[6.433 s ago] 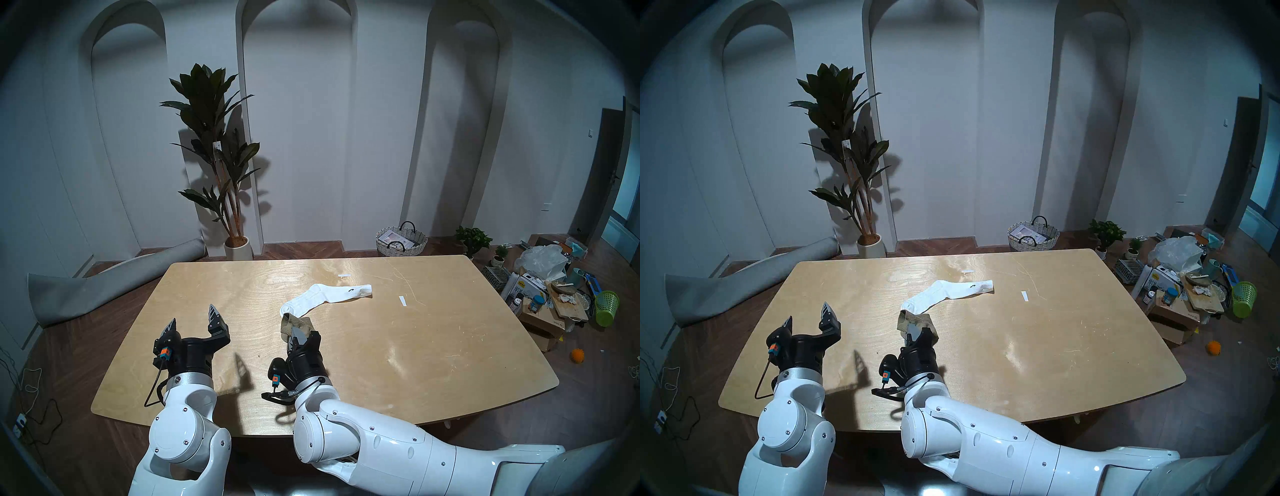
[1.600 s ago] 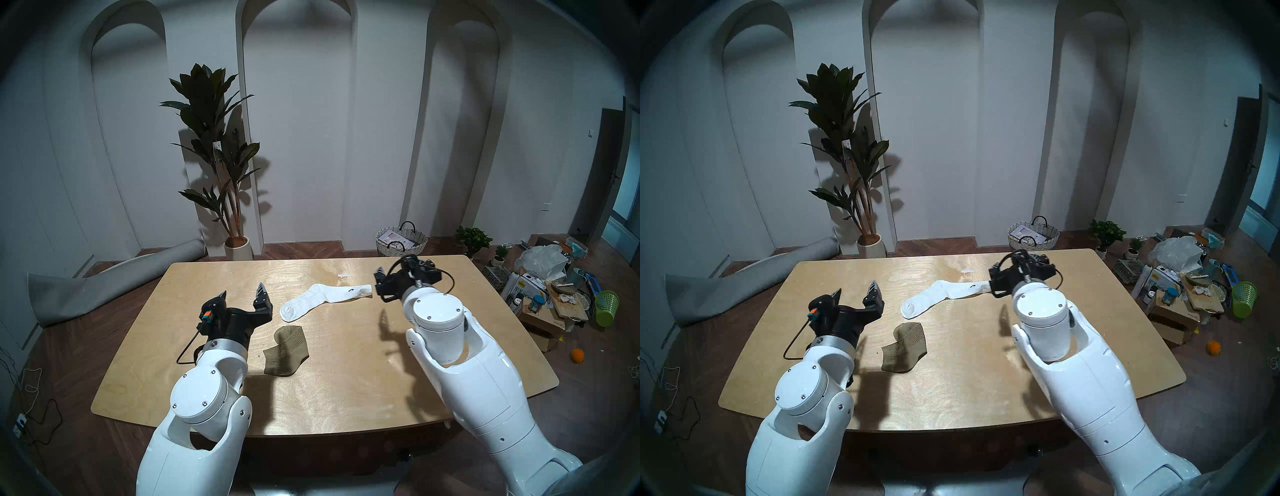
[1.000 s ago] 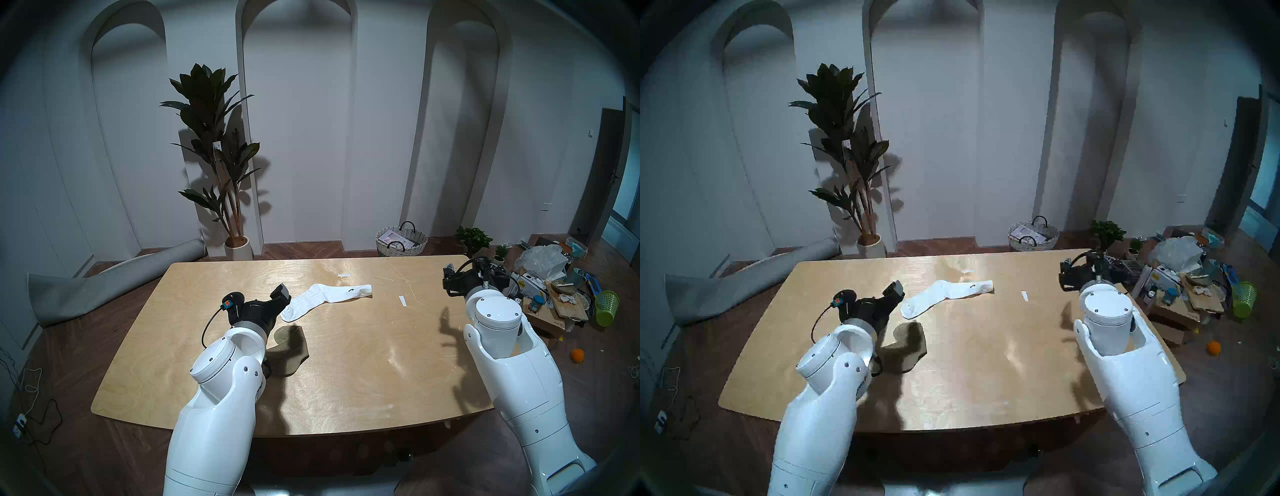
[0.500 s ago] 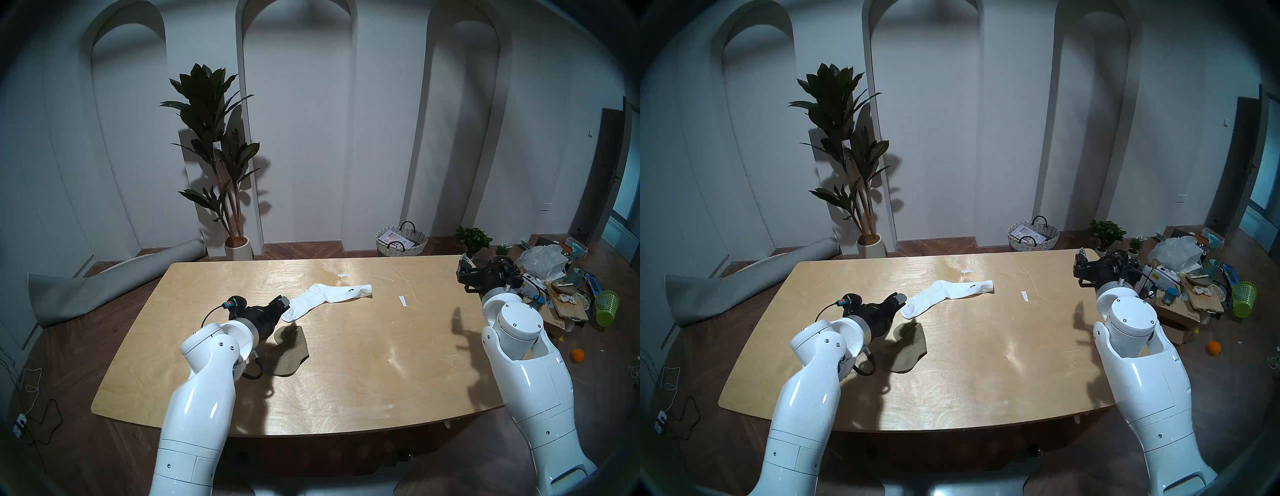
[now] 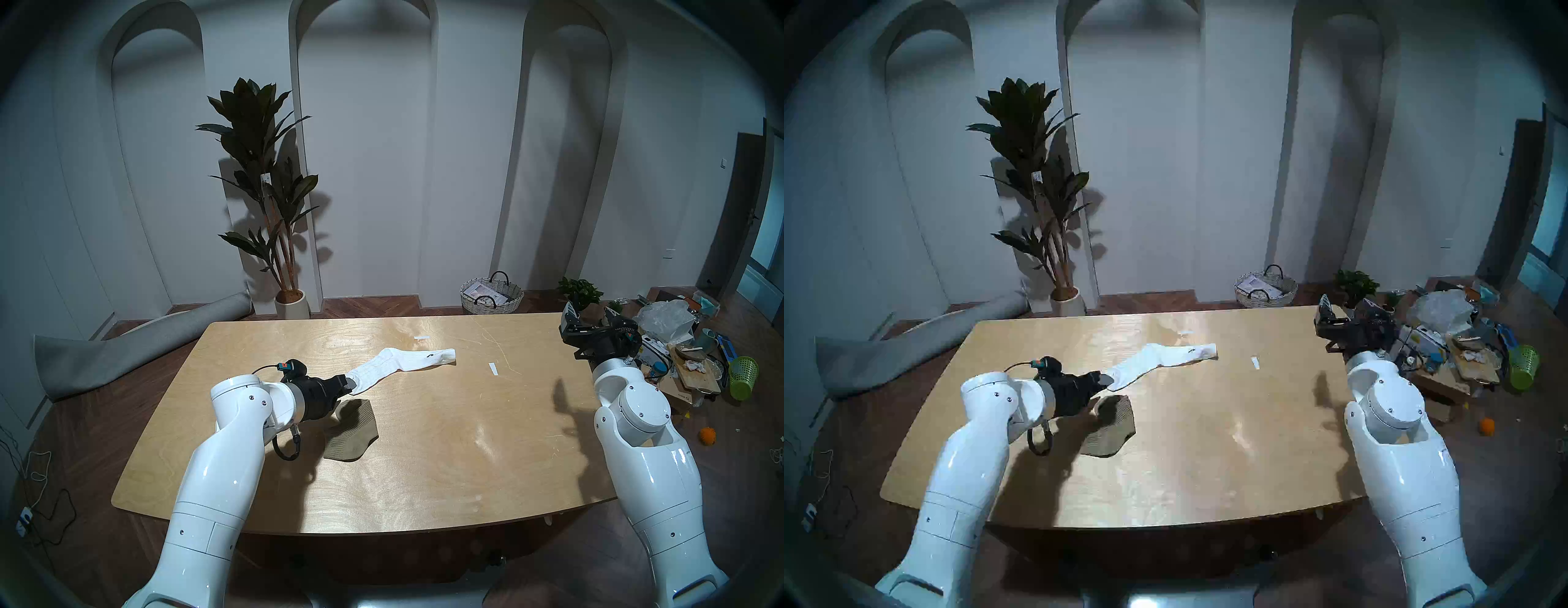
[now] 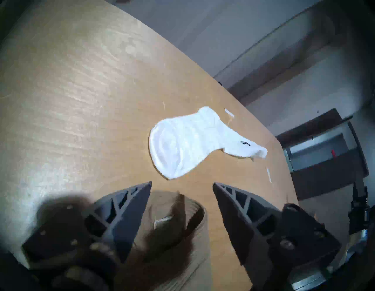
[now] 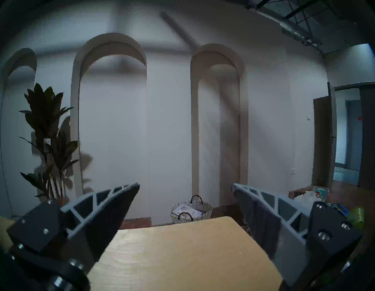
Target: Fold socks in half once and place them neatly on the table
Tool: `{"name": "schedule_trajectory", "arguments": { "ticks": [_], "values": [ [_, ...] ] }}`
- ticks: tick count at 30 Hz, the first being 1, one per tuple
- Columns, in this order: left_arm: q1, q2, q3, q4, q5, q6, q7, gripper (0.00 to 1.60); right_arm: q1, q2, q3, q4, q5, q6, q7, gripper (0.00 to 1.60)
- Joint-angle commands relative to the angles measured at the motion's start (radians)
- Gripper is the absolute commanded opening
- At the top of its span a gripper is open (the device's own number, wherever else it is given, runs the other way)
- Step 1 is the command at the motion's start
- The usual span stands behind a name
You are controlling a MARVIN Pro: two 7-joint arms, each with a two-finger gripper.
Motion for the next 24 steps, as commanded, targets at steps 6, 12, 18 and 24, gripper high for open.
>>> {"name": "schedule_trajectory", "arguments": {
  "ticks": [6,12,18,24],
  "values": [
    [-0.137,0.012,-0.049,0.063,-0.052,0.013,-0.017,1.30,-0.023,0.042,0.032,0.023,0.023,-0.087,0.111,1.60],
    [-0.154,0.015,-0.037,0.108,-0.058,0.013,0.000,1.28,-0.021,0.035,0.041,0.026,0.036,-0.109,0.128,1.60],
    [-0.156,0.020,-0.021,0.123,-0.060,0.013,0.002,1.29,-0.020,0.034,0.045,0.024,0.040,-0.108,0.129,1.60],
    [-0.163,0.020,0.017,0.137,-0.058,0.013,0.020,1.26,-0.022,0.030,0.052,0.023,0.048,-0.104,0.130,1.60]
  ]
}}
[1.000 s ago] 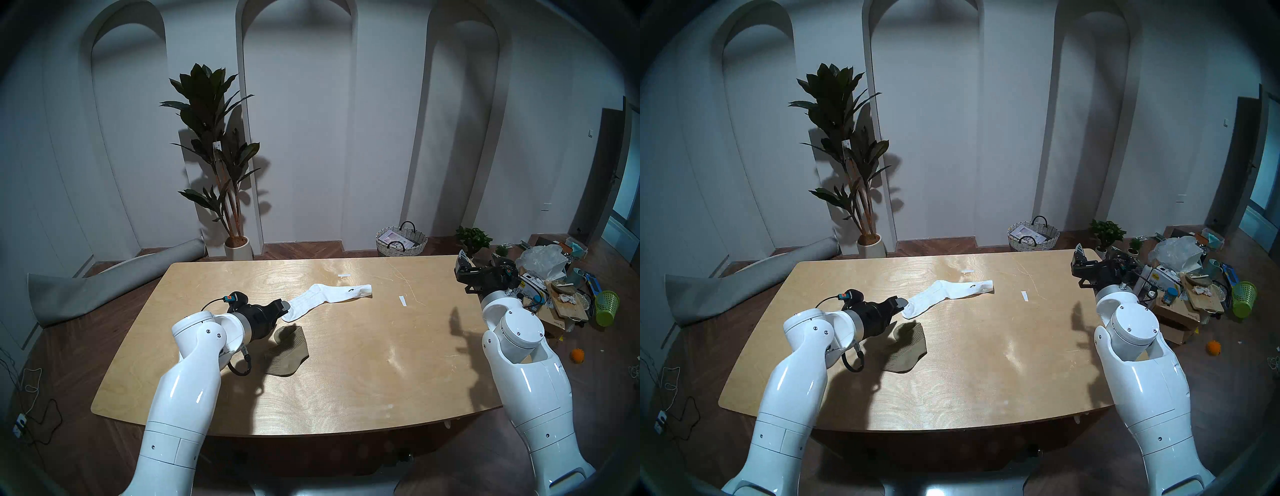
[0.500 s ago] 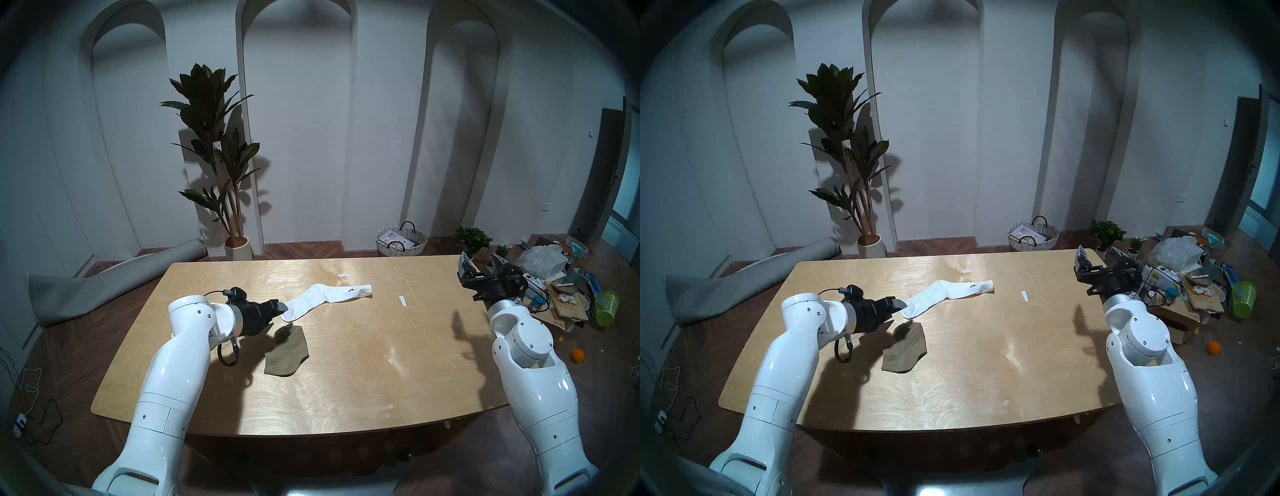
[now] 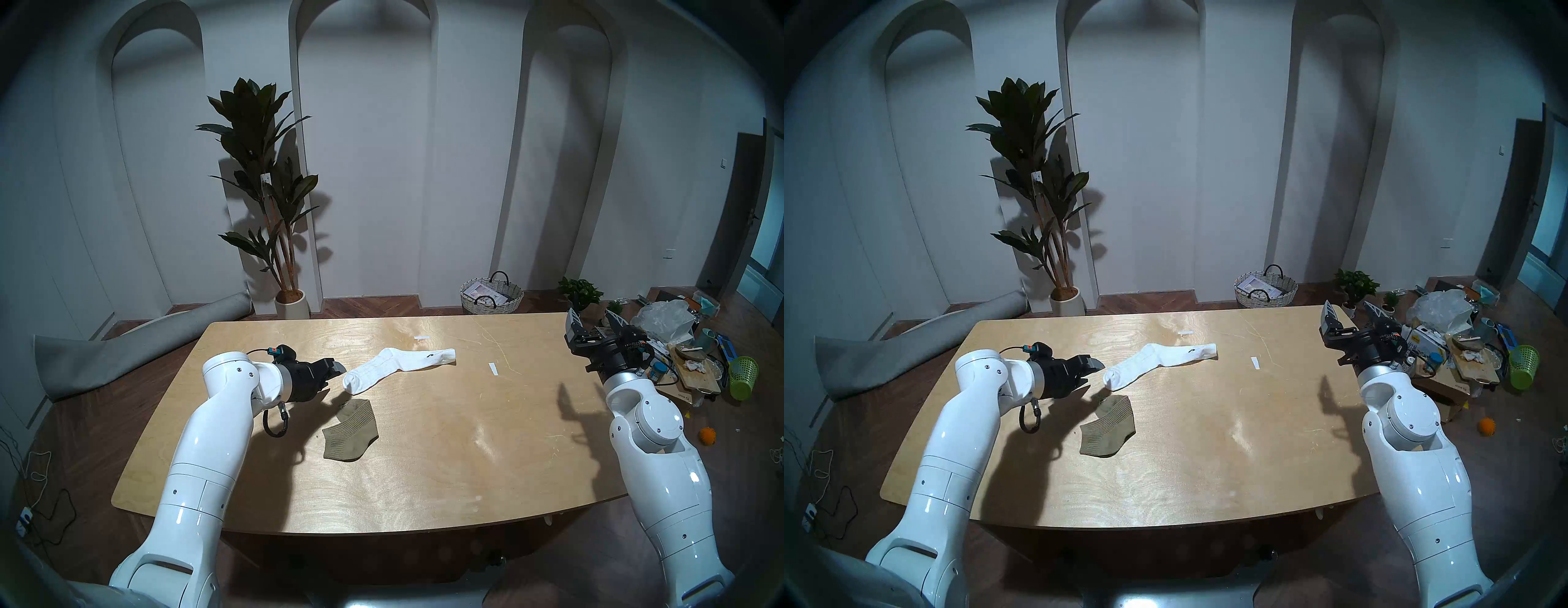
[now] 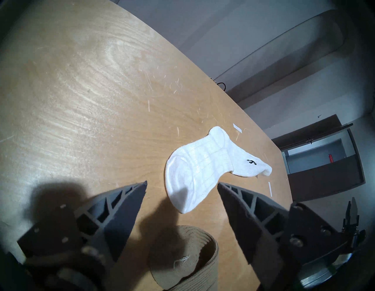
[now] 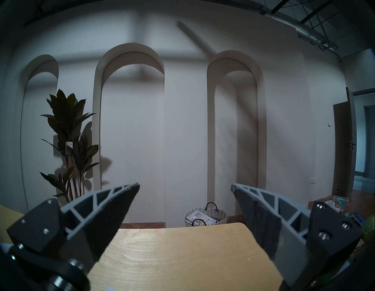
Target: Fold socks in half once and place them neatly on the table
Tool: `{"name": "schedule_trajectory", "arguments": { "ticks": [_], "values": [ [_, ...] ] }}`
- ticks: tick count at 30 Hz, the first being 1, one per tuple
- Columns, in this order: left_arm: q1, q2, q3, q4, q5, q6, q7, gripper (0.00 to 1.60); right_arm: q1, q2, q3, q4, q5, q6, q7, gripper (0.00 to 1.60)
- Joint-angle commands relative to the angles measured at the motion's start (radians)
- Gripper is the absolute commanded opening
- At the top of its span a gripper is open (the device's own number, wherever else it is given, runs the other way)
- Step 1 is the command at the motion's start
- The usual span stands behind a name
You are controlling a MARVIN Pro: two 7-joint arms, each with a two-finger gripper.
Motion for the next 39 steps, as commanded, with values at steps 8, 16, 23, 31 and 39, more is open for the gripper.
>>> {"name": "schedule_trajectory", "arguments": {
  "ticks": [8,16,23,31,39],
  "values": [
    [-0.059,-0.009,0.069,0.014,0.009,-0.002,0.069,1.23,0.003,-0.002,0.031,-0.018,0.035,-0.017,0.012,1.60],
    [-0.077,-0.022,0.087,0.040,0.003,-0.002,0.103,1.16,0.001,-0.002,0.043,-0.013,0.054,-0.021,0.025,1.60],
    [-0.101,-0.034,0.110,0.076,0.007,-0.002,0.123,1.17,0.006,0.003,0.050,-0.002,0.064,-0.021,0.035,1.60],
    [-0.114,-0.040,0.131,0.094,0.007,-0.002,0.124,1.11,0.014,0.004,0.058,0.010,0.077,-0.017,0.042,1.60],
    [-0.124,-0.046,0.145,0.124,0.021,-0.018,0.133,0.88,0.014,0.003,0.072,0.010,0.093,-0.015,0.044,1.60]
  ]
}}
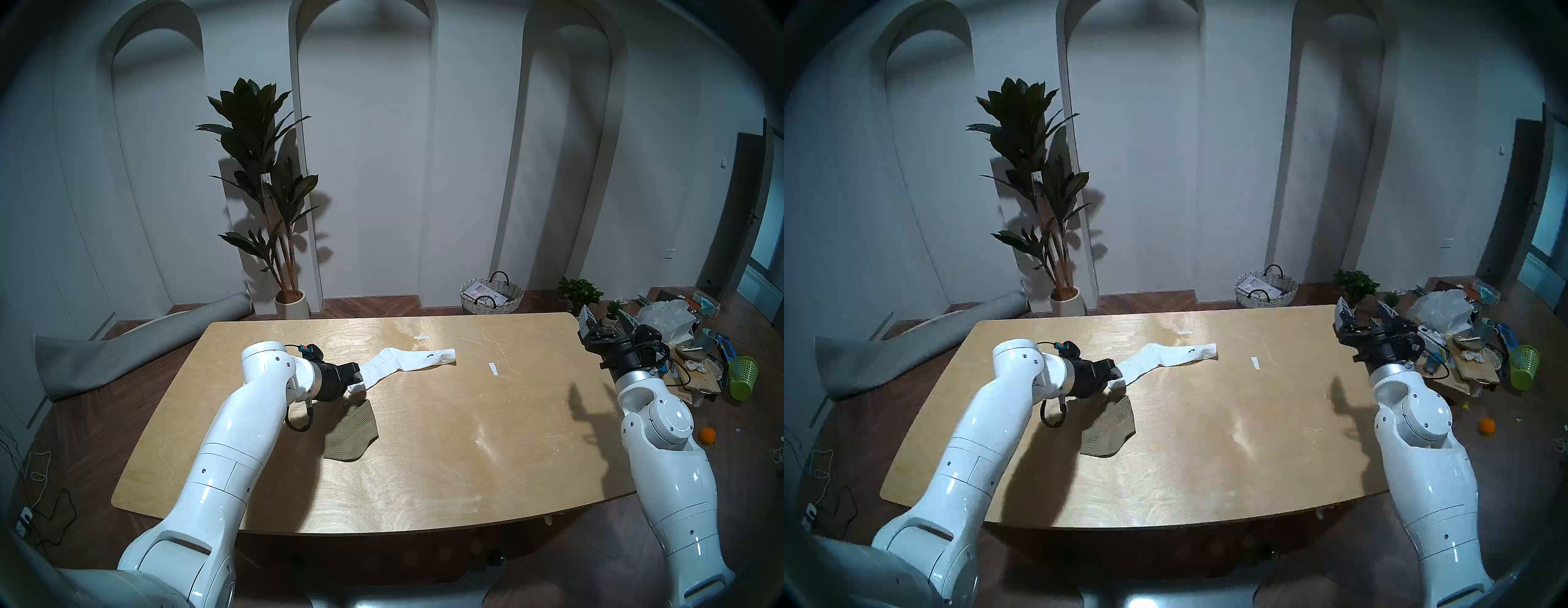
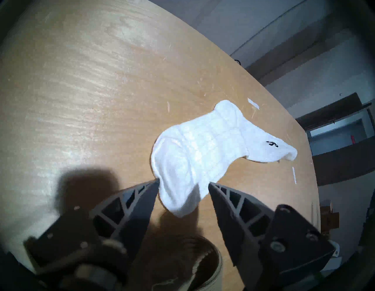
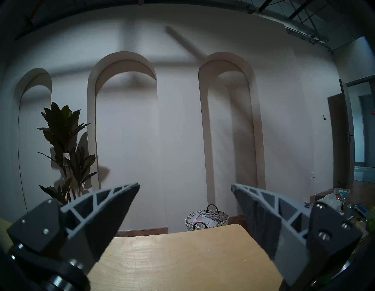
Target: Fold socks in half once and place them neatly on the table
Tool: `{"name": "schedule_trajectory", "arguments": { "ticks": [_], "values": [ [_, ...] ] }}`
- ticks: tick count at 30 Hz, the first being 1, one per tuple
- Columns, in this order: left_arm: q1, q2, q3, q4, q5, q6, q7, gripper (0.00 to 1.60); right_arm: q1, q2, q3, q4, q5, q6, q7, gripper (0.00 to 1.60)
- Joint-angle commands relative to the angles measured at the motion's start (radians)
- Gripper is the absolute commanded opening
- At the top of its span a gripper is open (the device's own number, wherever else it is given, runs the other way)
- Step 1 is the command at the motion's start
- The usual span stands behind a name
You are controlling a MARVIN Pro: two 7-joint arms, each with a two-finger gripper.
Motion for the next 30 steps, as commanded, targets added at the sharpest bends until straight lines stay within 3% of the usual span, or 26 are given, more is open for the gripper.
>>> {"name": "schedule_trajectory", "arguments": {
  "ticks": [1,3,7,11,16,20,21,30],
  "values": [
    [-0.016,-0.013,0.008,0.014,0.010,-0.023,-0.001,0.75,0.010,0.002,0.019,-0.018,0.012,-0.005,-0.003,1.60],
    [-0.016,-0.016,0.006,0.015,0.012,-0.027,0.003,0.73,0.010,0.002,0.020,-0.018,0.013,-0.006,-0.003,1.60],
    [-0.016,-0.010,0.012,0.013,0.024,-0.049,-0.009,0.46,0.009,0.003,0.022,-0.019,0.013,-0.002,-0.006,1.60],
    [-0.014,-0.007,0.012,-0.007,0.031,-0.067,-0.015,0.39,0.006,0.004,0.023,-0.019,0.018,0.004,-0.003,1.60],
    [-0.017,0.011,0.027,-0.044,0.057,-0.071,-0.011,0.10,-0.011,0.031,0.017,-0.025,-0.026,0.021,-0.017,1.60],
    [-0.008,0.027,0.014,-0.089,0.052,-0.059,-0.016,0.08,-0.003,0.030,0.017,0.001,-0.052,0.016,-0.039,1.60],
    [-0.003,0.038,0.011,-0.113,0.054,-0.053,-0.014,0.00,0.000,0.029,0.022,0.010,-0.050,0.016,-0.039,1.60],
    [0.036,0.085,0.003,-0.217,0.075,-0.023,-0.005,0.00,0.013,0.022,0.030,0.030,-0.049,0.016,-0.050,1.60]
  ]
}}
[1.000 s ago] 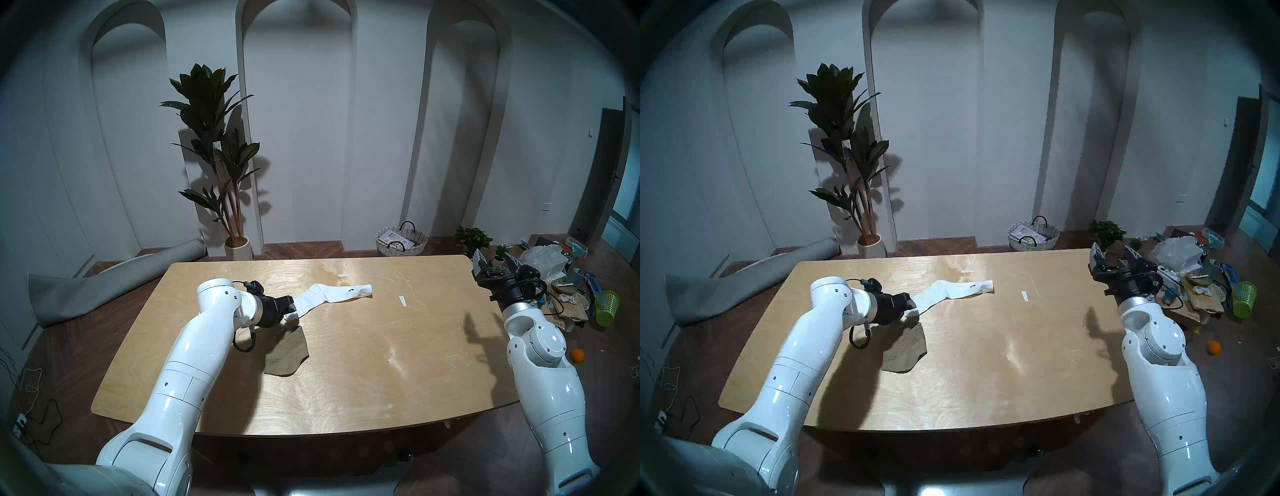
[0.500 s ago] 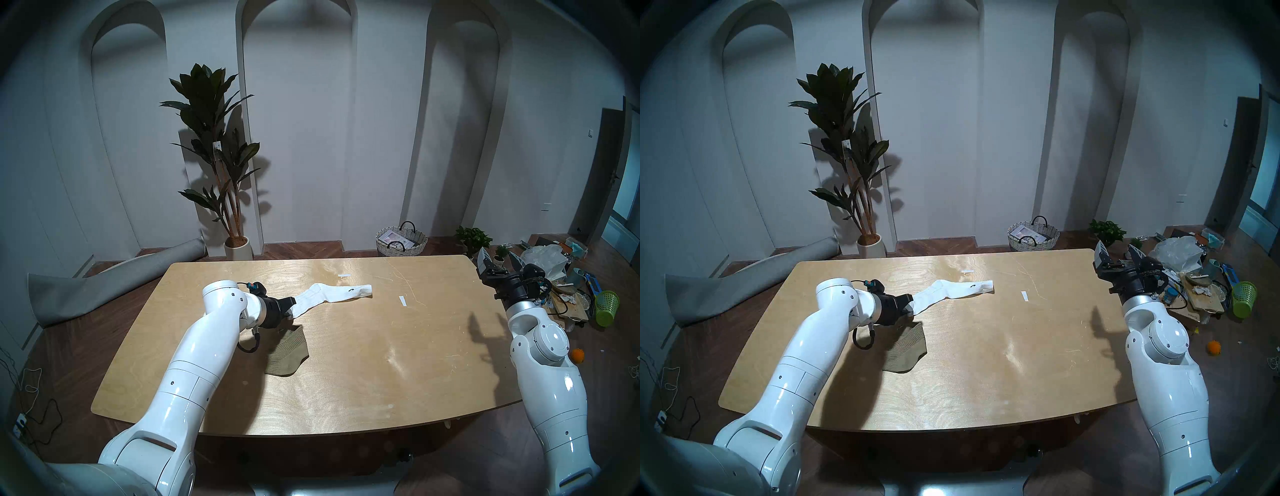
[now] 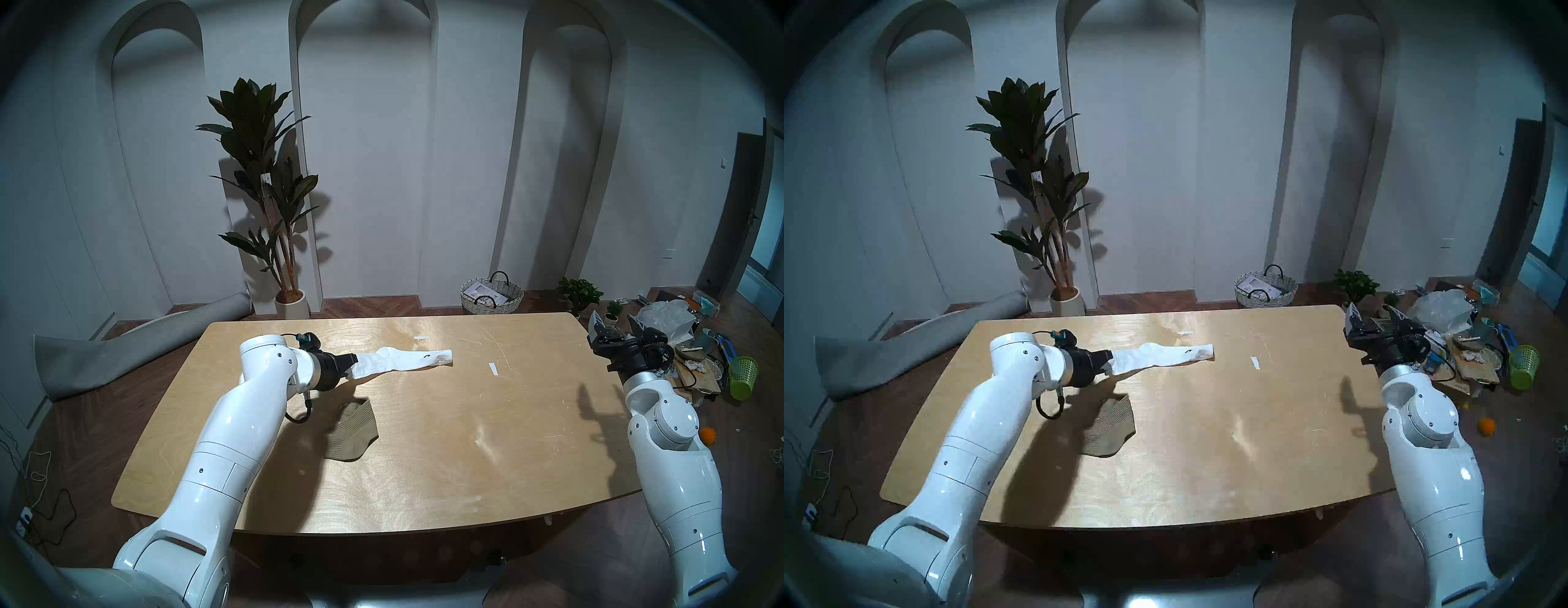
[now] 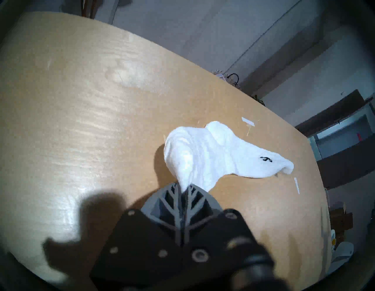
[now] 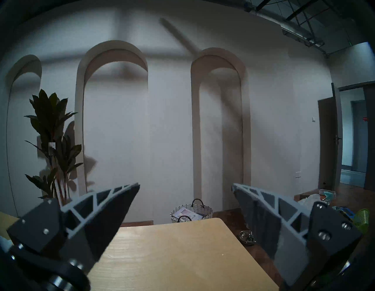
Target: Fold socks in half once and place them neatly on the table
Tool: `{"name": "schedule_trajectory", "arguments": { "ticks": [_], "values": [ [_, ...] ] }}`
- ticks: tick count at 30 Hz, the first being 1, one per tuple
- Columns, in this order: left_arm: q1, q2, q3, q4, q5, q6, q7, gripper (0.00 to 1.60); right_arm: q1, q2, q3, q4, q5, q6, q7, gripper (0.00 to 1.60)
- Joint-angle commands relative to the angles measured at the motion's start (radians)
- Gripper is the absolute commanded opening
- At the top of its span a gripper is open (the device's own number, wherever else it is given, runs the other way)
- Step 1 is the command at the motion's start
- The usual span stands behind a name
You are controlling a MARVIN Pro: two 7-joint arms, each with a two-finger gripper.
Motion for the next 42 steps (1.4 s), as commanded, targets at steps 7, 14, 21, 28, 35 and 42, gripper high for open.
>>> {"name": "schedule_trajectory", "arguments": {
  "ticks": [7,14,21,28,35,42],
  "values": [
    [0.036,0.063,-0.033,-0.132,0.023,0.046,0.012,0.00,0.032,0.004,0.003,0.007,0.008,-0.007,0.001,1.60],
    [0.032,0.090,-0.036,-0.160,0.035,0.046,0.011,0.00,0.043,0.000,-0.007,0.016,0.010,-0.003,-0.003,1.60],
    [0.017,0.098,-0.023,-0.179,0.041,0.046,0.010,0.00,0.053,-0.002,-0.011,0.035,0.019,-0.002,-0.003,1.60],
    [-0.013,0.098,0.014,-0.177,0.048,0.046,0.005,0.00,0.044,0.007,-0.009,0.045,0.014,-0.006,-0.002,1.60],
    [-0.048,0.074,0.064,-0.177,0.051,0.046,-0.002,0.00,0.038,0.020,-0.035,0.081,-0.054,-0.030,-0.017,1.60],
    [-0.088,0.039,0.118,-0.169,0.067,0.046,0.006,0.00,0.041,0.019,-0.032,0.106,-0.059,-0.055,-0.016,1.60]
  ]
}}
